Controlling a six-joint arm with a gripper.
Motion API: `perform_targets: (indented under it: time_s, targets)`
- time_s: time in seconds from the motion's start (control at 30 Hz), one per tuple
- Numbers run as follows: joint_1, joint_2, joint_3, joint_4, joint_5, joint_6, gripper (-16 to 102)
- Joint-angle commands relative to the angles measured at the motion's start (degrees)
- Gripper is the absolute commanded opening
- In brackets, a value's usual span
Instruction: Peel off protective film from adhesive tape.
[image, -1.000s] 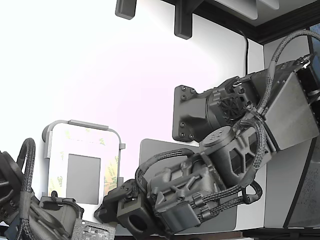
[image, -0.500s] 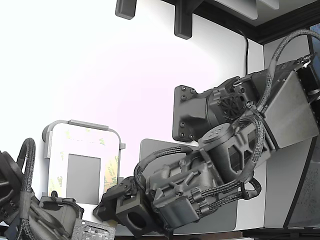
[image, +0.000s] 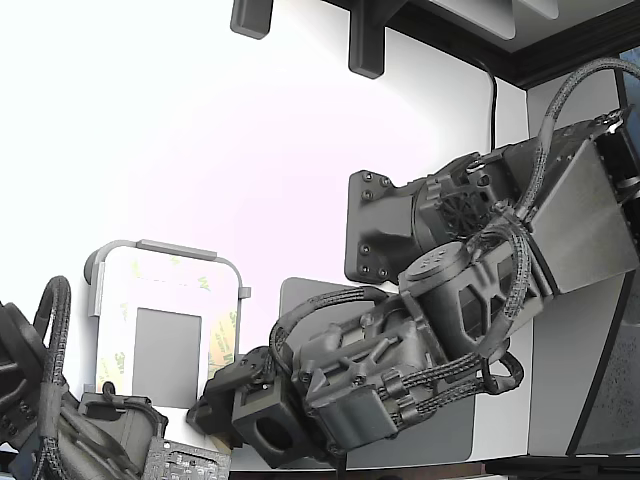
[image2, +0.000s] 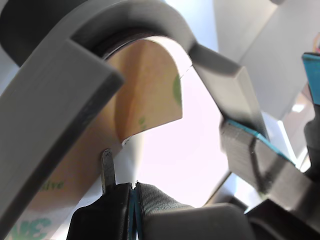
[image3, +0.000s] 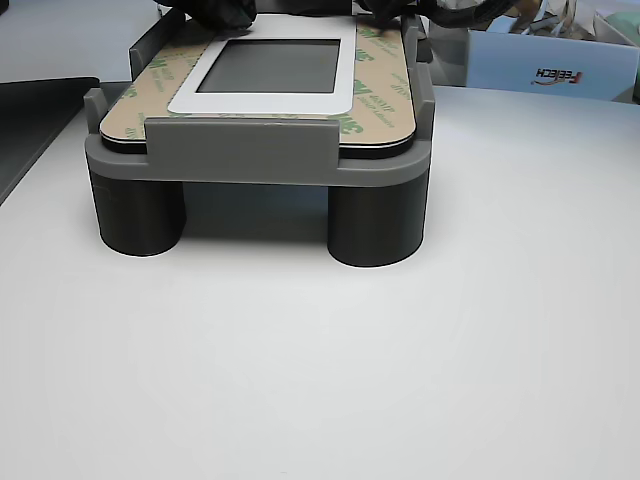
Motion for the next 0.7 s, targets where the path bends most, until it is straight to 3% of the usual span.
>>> perform_targets:
  time_s: [0.0, 0.27, 0.33, 0.4, 0.47, 0.5, 0.57, 0.67]
  targets:
    - [-1.32, 1.32, -1.67, 0.97, 0.0, -0.62, -11]
    - [-1.85, 2.64, -2.46, 2.55, 0.53, -0.35, -11]
    - [-1.67, 3.52, -3.96, 5.27, 1.85, 0.18, -4]
    - [-1.58, 4.31, -7.21, 10.37, 3.43, 0.7, 17]
    - [-1.58, 5.19, -11.07, 16.61, 5.36, 2.55, 98]
    - [-1.67, 6.15, -12.57, 19.6, 6.33, 3.08, 90]
    - [-1.32, 9.58, -14.15, 26.19, 8.53, 7.03, 99]
    - [-1.23, 16.7, -12.48, 31.2, 8.7, 11.69, 97]
